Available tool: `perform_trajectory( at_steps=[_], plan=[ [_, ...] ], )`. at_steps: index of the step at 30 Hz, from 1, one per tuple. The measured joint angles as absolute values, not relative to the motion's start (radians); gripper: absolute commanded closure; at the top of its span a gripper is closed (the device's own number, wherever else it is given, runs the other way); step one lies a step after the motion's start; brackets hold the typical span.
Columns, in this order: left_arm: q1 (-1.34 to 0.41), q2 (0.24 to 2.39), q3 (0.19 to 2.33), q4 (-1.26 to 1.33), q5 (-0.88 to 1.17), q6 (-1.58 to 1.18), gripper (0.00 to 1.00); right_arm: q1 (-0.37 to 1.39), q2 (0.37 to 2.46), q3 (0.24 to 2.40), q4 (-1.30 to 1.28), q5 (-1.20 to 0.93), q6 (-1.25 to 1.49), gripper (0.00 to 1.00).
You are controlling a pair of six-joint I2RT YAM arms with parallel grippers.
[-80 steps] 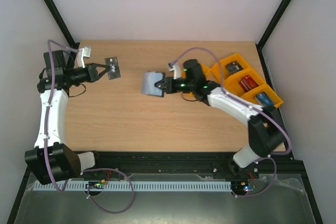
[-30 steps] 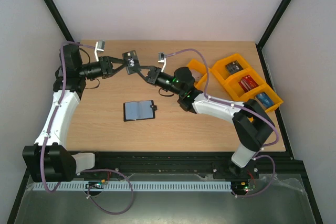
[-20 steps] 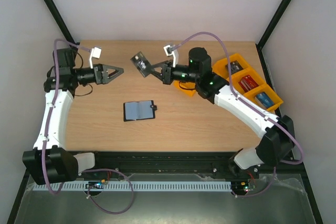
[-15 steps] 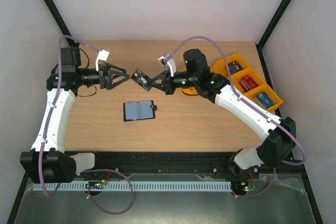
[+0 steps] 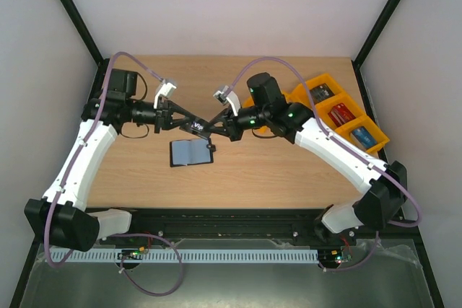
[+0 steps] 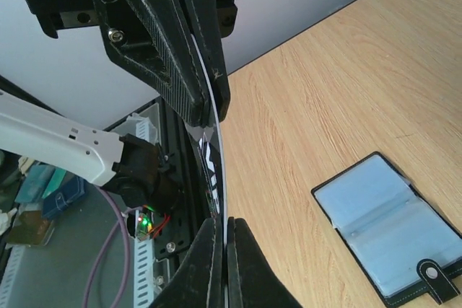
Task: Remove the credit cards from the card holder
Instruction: Place the card holder at the center of the board, then place the credit card in the storage box.
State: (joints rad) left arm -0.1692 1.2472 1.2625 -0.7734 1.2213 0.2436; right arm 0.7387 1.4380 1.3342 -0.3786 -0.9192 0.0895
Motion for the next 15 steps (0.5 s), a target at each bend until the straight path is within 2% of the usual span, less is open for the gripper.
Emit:
perform_trajectory(
  at_steps=[3,5,8,11,13,15],
  plan=[
    [-0.168,1.247,1.262,-0.768,1.226,0.245,0.98,0.739,1.425,1.322,-0.350,-0.880,0.116,0.66],
    [-0.160,1.247,1.262,-0.761,1.227,0.220,0.98,0.736,1.402,1.272,-0.259,-0.834,0.184,0.55],
    [-0.136,1.247,1.261,-0.685,1.226,0.113,0.98,0.725,1.362,1.137,-0.025,-0.779,0.371,0.44],
    [-0.101,1.247,1.261,-0.573,1.213,-0.027,0.98,0.724,1.368,0.981,0.317,-0.746,0.616,0.44],
    [-0.088,1.247,1.259,-0.506,1.203,-0.112,0.98,0.734,1.391,0.912,0.492,-0.725,0.754,0.51],
    [-0.089,1.247,1.258,-0.454,1.201,-0.177,0.98,0.745,1.429,0.868,0.670,-0.702,0.891,0.66]
  ],
)
